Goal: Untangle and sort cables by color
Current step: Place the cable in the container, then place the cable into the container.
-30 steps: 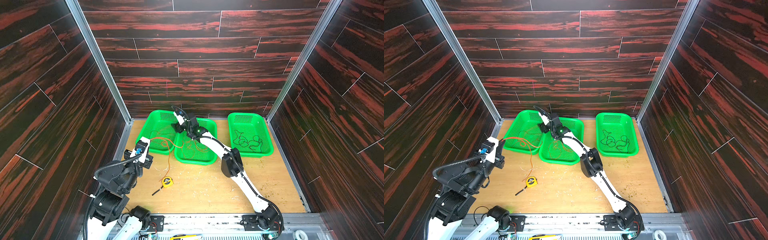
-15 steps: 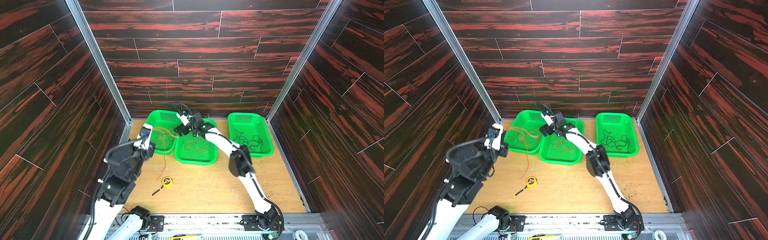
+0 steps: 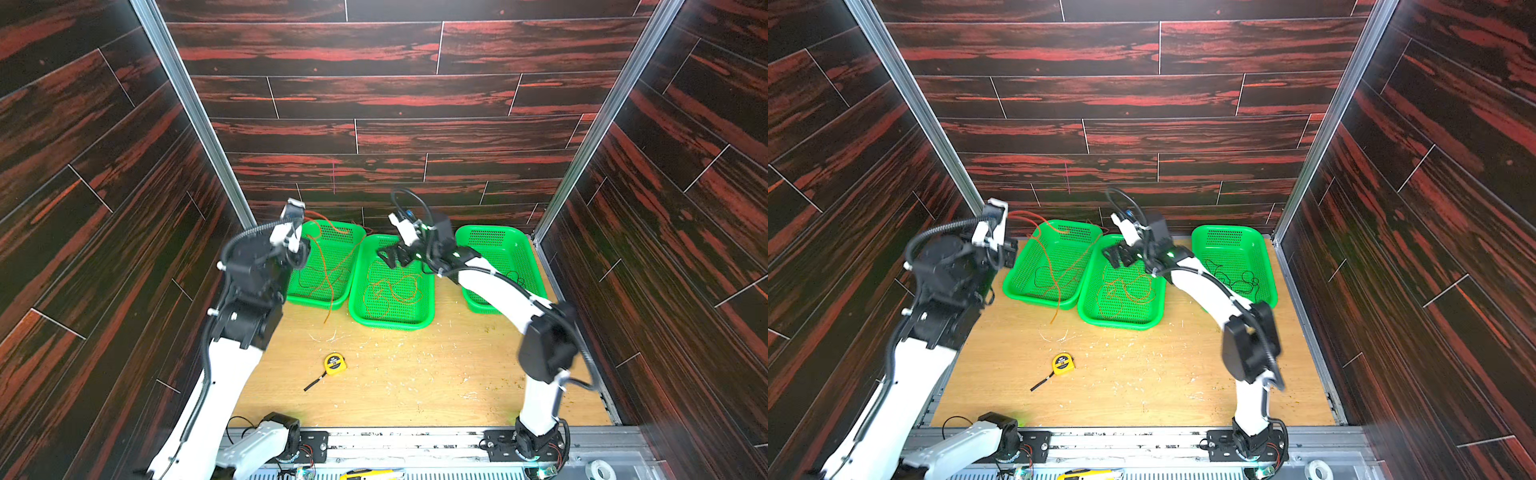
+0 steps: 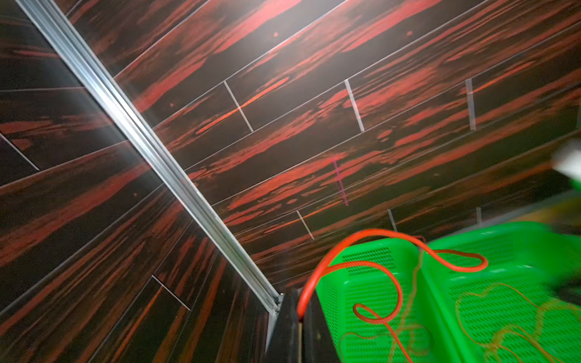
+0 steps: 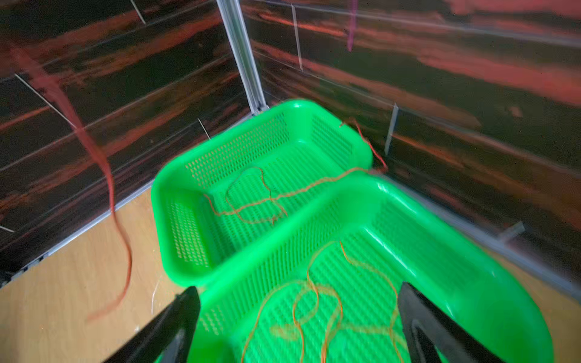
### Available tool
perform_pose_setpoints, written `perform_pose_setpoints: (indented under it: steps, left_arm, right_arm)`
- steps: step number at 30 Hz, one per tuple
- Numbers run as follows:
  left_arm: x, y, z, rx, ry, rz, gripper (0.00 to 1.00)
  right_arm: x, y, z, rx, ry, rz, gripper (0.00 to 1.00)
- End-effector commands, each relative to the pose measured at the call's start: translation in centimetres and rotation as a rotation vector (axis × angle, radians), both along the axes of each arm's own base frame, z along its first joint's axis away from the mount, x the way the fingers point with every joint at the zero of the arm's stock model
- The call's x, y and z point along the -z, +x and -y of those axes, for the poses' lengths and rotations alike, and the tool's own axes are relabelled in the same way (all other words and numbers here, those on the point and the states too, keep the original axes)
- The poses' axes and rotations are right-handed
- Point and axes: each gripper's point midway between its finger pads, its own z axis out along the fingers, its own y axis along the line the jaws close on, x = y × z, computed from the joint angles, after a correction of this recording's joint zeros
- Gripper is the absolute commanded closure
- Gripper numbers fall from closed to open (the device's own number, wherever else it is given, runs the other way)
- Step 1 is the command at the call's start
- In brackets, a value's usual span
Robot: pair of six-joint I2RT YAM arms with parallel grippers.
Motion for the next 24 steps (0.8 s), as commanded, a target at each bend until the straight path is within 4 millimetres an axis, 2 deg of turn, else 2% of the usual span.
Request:
perform_pose_setpoints:
  steps: [1,6,10,14,18,21,24]
  left_arm:
    - [-1.7,2.1,-0.7,0.006,0.009,0.054,1.0]
    - [-0.6,6.9,-2.6,-0.014,-0.011,0.033,1.0]
    - [0.9,10.5,-3.4,0.001,-0.055,0.02,1.0]
    - [3.1,13.8,-2.5,0.056,-0.091,-0.022,1.0]
    - [7.5,16.1,-2.7,0.037,-0.124,-0.102,1.0]
    - [11.9,16.7,-3.4,-0.01,-0.125,-0.193,1.0]
    - [16.2,16.3,-4.2,-0.061,-0.136,-0.296,1.0]
  right_arm:
    - [-4.4,-2.8,3.2,0.036,0.049,0.079,0.01]
    - [-4.4,-8.2,7.4,0.073,0.021,0.068,0.02]
    - [-2.8,-10.9,10.5,0.137,-0.021,0.041,0.02]
    - [-0.3,-12.5,12.7,0.187,-0.076,0.0,0.03]
    - [1.6,-12.9,13.6,0.215,-0.119,-0.038,0.03]
    - [2.5,-12.9,13.8,0.227,-0.134,-0.055,0.03]
    - [3.4,-12.7,14.0,0.236,-0.153,-0.073,0.03]
